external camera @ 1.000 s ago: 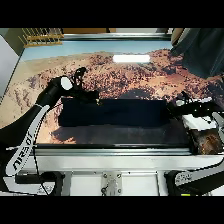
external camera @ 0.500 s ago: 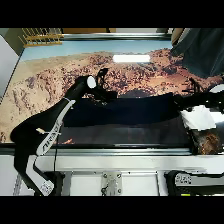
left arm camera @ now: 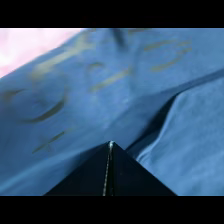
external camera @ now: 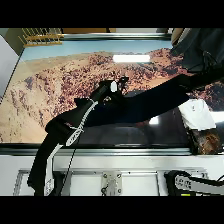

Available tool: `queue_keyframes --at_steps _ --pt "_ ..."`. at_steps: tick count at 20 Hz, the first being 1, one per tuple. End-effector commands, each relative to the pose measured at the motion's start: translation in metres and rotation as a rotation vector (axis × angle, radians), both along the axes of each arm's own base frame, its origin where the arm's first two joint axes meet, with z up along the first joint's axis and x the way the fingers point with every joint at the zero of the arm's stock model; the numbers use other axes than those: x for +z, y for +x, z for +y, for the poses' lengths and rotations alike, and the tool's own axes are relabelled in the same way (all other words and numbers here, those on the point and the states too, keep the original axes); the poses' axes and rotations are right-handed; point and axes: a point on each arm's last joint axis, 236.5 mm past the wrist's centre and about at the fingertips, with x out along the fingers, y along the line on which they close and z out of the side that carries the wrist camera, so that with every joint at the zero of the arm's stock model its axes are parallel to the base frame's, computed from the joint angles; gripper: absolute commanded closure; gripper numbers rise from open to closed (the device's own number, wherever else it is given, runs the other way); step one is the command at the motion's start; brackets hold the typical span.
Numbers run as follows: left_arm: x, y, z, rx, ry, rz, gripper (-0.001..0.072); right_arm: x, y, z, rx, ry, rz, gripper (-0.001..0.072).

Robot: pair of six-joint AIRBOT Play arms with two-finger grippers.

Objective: Fold the clothes and pants, and hang the long-sleeved shirts on hangers.

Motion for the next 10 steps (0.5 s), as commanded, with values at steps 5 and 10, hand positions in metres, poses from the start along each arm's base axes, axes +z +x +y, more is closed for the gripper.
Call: queue_keyframes --at_steps 5,10 --pt "-0.008 -0.011 -0.026 0.010 -0.075 0.056 0.0697 0.046 0.000 0.063 0.114 -0.029 -0.087 0.0705" --pt "-0.006 -0.006 -0.028 0.020 -0.087 0.037 0.0696 0.052 -0.003 0.089 0.141 -0.012 -0.096 0.0705"
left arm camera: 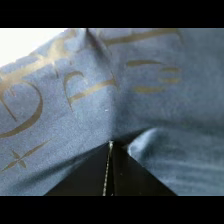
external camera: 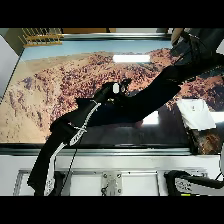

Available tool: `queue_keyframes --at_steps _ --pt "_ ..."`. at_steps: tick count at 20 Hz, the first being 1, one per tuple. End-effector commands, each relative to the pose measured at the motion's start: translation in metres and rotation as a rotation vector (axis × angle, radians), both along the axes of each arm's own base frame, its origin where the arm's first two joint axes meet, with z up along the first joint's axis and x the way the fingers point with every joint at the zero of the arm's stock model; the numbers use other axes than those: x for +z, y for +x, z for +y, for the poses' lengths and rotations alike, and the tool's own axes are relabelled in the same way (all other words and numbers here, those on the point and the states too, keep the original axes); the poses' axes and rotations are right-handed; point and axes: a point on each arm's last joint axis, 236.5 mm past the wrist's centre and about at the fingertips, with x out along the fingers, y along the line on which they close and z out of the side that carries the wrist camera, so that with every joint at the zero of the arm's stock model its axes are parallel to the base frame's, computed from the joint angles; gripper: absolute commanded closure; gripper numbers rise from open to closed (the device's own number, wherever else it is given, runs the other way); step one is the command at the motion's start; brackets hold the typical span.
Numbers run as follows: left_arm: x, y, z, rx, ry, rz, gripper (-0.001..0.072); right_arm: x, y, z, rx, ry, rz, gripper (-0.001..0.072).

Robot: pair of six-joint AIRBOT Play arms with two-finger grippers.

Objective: Fold the clothes and pants, and hang the long-sleeved shirts on hangers.

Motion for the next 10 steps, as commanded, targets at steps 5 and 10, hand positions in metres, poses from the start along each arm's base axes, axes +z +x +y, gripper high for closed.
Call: queue_keyframes --at_steps 5,10 --pt "0.016 0.019 0.009 0.042 -0.028 -0.031 0.0697 0.010 0.000 0.047 0.031 0.036 -0.034 0.0705" --pt "0.080 0.083 0.076 0.186 -0.078 -0.126 0.0697 0.010 -0.002 0.096 0.077 0.103 -0.039 0.0705"
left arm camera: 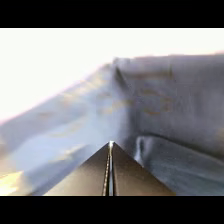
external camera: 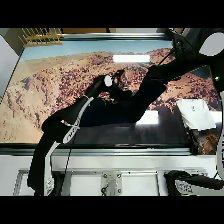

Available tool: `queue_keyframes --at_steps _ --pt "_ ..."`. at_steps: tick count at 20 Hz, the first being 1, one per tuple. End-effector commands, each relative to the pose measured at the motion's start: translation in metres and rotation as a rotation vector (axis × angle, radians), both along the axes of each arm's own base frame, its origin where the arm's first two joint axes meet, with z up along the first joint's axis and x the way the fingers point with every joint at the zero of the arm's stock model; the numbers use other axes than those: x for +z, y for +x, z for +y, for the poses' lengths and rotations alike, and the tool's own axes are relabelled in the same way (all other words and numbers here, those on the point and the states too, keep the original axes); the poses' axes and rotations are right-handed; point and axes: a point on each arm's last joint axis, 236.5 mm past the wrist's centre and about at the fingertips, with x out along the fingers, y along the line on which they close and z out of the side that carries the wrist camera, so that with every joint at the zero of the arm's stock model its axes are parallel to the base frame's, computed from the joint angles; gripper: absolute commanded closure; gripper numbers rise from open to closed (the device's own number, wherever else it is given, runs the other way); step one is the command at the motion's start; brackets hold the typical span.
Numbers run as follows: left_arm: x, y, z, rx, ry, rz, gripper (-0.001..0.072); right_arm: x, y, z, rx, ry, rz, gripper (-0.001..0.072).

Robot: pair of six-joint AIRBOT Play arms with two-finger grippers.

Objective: Fold the clothes and pants, and hang the long-sleeved shirts on hangers.

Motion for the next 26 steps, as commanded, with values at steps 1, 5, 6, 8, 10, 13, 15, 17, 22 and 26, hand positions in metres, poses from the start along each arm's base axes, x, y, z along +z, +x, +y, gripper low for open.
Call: queue_keyframes --at_steps 1,5,6,8,10,13,15,17,22,26 --pt "0.047 0.042 0.056 0.103 -0.024 -0.069 0.0697 0.001 0.000 0.042 0.037 0.073 -0.004 0.0705" --pt "0.098 0.073 0.140 0.210 -0.029 -0.120 0.0697 -0.013 -0.001 0.111 0.119 0.189 0.025 0.0705" --pt "0.110 0.076 0.162 0.228 -0.025 -0.130 0.0697 -0.020 0.000 0.129 0.133 0.210 0.029 0.0705" --pt "0.133 0.081 0.202 0.268 -0.018 -0.156 0.0696 -0.039 0.003 0.168 0.156 0.252 0.043 0.0705" --pt "0.155 0.082 0.237 0.310 -0.014 -0.183 0.0697 -0.064 0.004 0.207 0.167 0.294 0.064 0.0704" --pt "0.187 0.081 0.284 0.383 -0.012 -0.223 0.0696 -0.109 0.009 0.267 0.153 0.368 0.082 0.0699" --pt "0.204 0.076 0.308 0.419 -0.008 -0.241 0.0697 -0.138 0.010 0.303 0.147 0.413 0.067 0.0494" --pt "0.217 0.072 0.323 0.443 -0.006 -0.257 0.0697 -0.156 -0.004 0.341 0.195 0.486 0.063 0.0084" --pt "0.242 0.065 0.338 0.469 -0.006 -0.305 0.0697 -0.122 -0.009 0.333 0.317 0.537 0.008 0.0054" --pt "0.245 0.052 0.326 0.416 0.106 -0.335 0.0697 -0.125 0.019 0.213 0.190 0.320 -0.034 0.0054"
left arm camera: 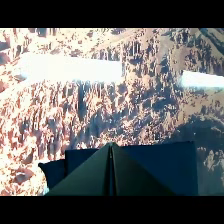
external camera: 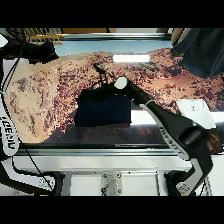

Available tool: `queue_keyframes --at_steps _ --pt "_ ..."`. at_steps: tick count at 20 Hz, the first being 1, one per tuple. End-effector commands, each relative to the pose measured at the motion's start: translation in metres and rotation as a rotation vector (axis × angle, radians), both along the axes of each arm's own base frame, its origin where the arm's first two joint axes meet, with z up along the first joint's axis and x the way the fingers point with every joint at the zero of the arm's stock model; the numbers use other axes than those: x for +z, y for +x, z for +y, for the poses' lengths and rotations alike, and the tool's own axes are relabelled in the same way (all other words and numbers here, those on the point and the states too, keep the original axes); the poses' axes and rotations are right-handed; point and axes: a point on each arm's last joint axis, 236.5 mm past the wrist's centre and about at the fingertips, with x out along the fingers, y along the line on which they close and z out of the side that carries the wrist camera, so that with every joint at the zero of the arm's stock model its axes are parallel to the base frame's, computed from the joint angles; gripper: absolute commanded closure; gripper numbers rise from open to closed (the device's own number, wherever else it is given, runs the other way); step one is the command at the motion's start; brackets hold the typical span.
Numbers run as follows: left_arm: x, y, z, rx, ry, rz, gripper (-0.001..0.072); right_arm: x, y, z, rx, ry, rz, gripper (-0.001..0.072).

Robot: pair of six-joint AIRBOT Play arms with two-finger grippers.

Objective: Fold the clothes and pants, and hang the long-sleeved shirts on hangers.

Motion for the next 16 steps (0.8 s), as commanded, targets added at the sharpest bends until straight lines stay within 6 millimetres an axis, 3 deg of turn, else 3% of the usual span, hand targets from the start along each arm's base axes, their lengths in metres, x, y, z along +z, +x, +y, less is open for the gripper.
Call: queue_keyframes --at_steps 1,2,4,5,7,8,10,13,16 --pt "-0.006 -0.013 -0.008 -0.031 0.128 0.020 0.0696 -0.015 0.013 -0.108 -0.122 -0.192 -0.012 0.0053" --pt "-0.014 -0.019 -0.025 -0.072 0.156 0.042 0.0697 -0.036 0.010 -0.170 -0.196 -0.307 0.024 0.0053" --pt "-0.030 -0.027 -0.055 -0.132 0.160 0.059 0.0697 -0.074 -0.002 -0.256 -0.320 -0.447 0.127 0.0053" --pt "-0.039 -0.030 -0.070 -0.158 0.161 0.060 0.0696 -0.089 -0.007 -0.281 -0.382 -0.450 0.196 0.0052" --pt "-0.056 -0.035 -0.090 -0.182 0.162 0.062 0.0697 -0.116 -0.014 -0.309 -0.466 -0.404 0.330 0.0052" --pt "-0.063 -0.038 -0.098 -0.193 0.161 0.065 0.0697 -0.127 -0.014 -0.311 -0.473 -0.372 0.371 0.0051" --pt "-0.077 -0.046 -0.109 -0.217 0.164 0.090 0.0696 -0.142 -0.009 -0.295 -0.450 -0.282 0.416 0.0052" --pt "-0.085 -0.051 -0.116 -0.234 0.166 0.109 0.0696 -0.147 0.000 -0.247 -0.401 -0.085 0.451 0.0053" --pt "-0.083 -0.051 -0.116 -0.232 0.164 0.105 0.0696 -0.151 0.001 -0.207 -0.350 -0.007 0.464 0.0053"
